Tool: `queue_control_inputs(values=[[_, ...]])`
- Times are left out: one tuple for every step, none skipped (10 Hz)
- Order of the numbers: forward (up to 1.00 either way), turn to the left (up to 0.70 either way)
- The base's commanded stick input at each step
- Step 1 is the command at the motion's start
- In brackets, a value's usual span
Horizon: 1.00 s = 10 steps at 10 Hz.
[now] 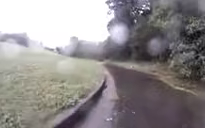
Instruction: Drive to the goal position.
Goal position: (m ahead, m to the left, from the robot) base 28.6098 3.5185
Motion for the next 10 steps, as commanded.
queue_control_inputs(values=[[0.0,0.0],[0.0,-0.24],[0.0,-0.86],[0.0,-1.0],[-0.13,-0.92],[-0.84,-0.49],[-1.0,-0.31],[-1.0,-0.29],[-1.0,-0.17],[-1.0,-0.08]])
